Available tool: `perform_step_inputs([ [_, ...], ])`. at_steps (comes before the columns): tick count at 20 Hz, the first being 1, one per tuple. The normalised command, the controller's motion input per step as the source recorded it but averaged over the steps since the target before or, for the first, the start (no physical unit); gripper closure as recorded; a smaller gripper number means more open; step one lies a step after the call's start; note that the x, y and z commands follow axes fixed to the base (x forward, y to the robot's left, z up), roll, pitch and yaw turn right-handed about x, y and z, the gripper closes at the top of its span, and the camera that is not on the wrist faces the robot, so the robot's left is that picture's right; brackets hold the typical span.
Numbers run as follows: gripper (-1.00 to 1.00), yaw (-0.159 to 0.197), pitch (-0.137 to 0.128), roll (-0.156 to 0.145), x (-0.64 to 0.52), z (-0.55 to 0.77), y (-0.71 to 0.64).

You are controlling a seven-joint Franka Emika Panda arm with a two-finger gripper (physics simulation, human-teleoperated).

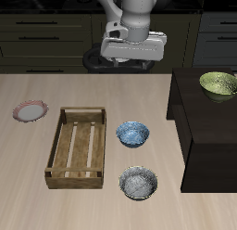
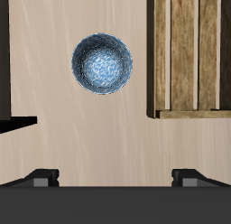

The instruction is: Place the blue bowl and the green bowl in the wooden tray

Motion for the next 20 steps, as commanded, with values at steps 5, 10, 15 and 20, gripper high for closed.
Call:
perform_step_inputs([
  [5,-1.00,0.012,-0.022,0.003,0.10,-0.11,0.06],
  [10,-1.00,0.005,0.005,-0.012,0.19,-0.25,0.06],
  [15,-1.00,-0.003,0.003,-0.006,0.14,-0.16,0.02],
  [20,-1.00,-0.008,-0.011,-0.010,0.15,-0.17,-0.01],
])
